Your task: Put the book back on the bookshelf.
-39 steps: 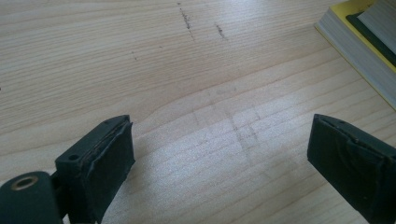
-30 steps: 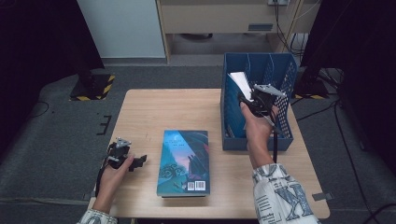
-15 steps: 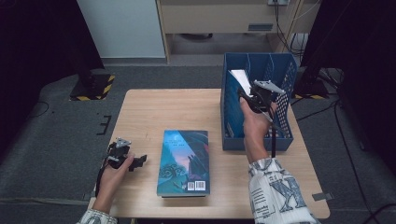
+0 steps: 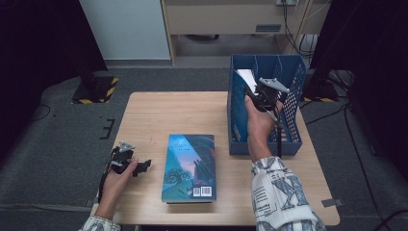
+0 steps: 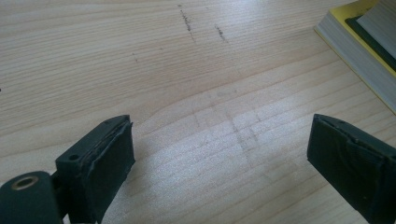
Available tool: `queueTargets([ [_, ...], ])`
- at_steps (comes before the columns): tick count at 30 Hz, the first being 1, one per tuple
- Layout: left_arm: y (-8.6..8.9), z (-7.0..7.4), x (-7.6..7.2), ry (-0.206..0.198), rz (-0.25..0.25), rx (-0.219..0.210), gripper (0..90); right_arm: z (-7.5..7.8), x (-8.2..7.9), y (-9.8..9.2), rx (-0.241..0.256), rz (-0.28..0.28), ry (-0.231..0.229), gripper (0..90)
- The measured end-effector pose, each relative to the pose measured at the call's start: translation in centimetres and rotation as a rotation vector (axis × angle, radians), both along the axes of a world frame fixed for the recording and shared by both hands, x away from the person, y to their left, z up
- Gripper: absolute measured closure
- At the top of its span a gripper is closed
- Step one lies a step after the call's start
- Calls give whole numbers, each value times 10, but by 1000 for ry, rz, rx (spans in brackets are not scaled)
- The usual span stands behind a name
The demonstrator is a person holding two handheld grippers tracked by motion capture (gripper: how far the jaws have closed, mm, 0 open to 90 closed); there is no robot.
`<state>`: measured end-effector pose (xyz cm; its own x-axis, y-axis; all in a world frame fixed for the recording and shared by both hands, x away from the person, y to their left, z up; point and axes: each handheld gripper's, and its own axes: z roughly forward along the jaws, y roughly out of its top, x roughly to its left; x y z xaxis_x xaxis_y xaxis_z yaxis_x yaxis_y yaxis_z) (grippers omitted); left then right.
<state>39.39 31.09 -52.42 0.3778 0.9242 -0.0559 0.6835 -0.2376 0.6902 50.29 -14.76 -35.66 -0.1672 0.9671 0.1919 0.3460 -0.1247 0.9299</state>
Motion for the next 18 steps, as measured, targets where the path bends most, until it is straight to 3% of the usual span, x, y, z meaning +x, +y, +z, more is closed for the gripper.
queueTargets([
  [13, 0, 0, 0, -1, -2, 2, 68, -1, 2, 4, -20, 0, -18, 606],
  [18, 0, 0, 0, 0, -4, 4, 68, 2, 0, 7, -34, 2, -44, 606],
])
